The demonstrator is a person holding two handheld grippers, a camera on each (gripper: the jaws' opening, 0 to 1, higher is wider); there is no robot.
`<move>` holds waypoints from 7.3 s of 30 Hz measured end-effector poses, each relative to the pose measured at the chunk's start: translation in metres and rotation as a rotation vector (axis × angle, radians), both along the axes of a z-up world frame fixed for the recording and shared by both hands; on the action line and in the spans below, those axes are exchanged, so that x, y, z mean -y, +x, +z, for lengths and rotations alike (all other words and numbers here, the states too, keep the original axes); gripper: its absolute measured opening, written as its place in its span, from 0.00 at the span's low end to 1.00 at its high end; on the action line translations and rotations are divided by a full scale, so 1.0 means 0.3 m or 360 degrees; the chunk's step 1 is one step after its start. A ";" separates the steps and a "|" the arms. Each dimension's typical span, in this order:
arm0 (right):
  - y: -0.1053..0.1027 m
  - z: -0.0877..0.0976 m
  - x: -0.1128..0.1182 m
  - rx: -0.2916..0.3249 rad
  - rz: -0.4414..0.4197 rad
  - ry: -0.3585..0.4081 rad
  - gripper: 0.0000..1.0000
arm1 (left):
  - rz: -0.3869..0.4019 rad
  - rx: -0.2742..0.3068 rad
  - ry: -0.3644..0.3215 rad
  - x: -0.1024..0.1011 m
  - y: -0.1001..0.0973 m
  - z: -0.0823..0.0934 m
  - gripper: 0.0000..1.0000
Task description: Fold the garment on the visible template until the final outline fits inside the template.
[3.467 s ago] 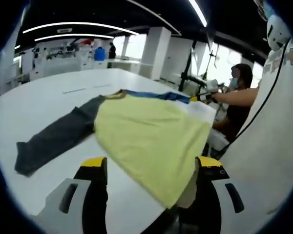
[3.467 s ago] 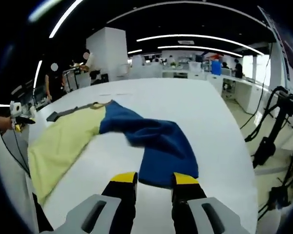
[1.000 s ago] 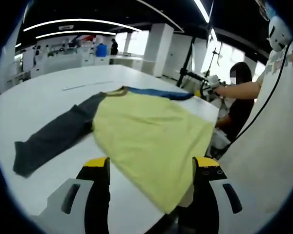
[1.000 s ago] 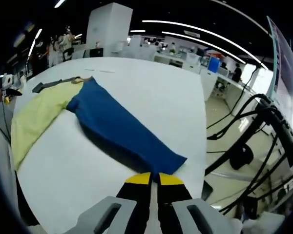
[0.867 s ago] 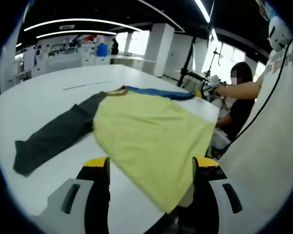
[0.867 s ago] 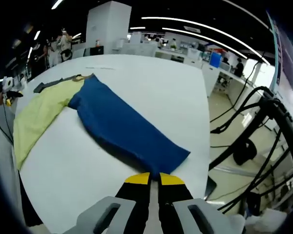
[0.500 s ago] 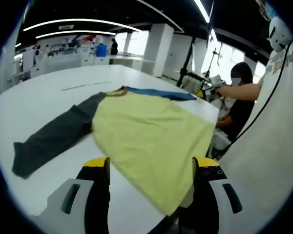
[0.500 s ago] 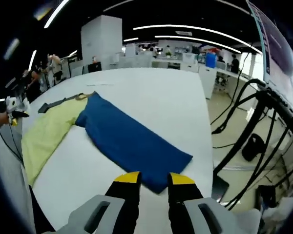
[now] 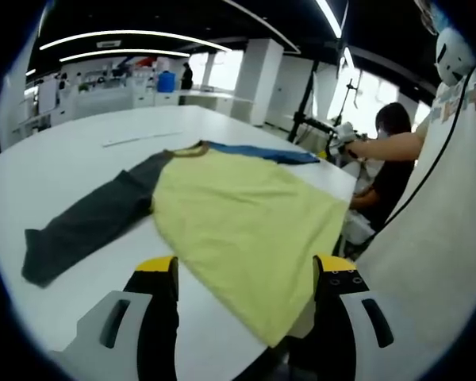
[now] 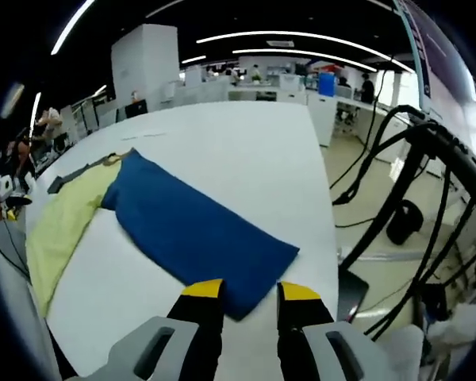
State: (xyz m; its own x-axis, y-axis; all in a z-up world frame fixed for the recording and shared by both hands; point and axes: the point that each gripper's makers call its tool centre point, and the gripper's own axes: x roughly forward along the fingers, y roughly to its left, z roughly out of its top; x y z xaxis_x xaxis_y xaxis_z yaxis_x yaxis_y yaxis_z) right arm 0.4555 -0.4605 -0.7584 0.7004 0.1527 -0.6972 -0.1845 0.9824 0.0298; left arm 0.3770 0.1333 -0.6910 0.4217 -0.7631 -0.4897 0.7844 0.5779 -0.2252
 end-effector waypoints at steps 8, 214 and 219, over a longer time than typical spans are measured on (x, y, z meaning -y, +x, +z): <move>0.001 -0.016 0.013 -0.0043 -0.0004 -0.0029 0.22 | -0.0003 0.0014 0.0008 0.001 -0.003 0.005 0.69; 0.427 0.202 -1.503 0.0064 0.1112 0.0278 0.00 | 0.0096 0.0065 0.0164 -0.231 0.008 -0.061 0.71; 0.424 0.205 -1.547 0.0066 0.1142 0.0293 0.00 | 0.0091 0.0065 0.0165 -0.230 0.009 -0.062 0.71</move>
State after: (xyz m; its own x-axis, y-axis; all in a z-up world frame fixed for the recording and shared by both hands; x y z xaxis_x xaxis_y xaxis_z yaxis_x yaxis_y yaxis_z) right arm 0.5828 0.0035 -0.6970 0.4096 0.6949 -0.5911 -0.7840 0.5995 0.1615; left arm 0.3798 0.2022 -0.7095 0.4842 -0.6836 -0.5462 0.7570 0.6403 -0.1304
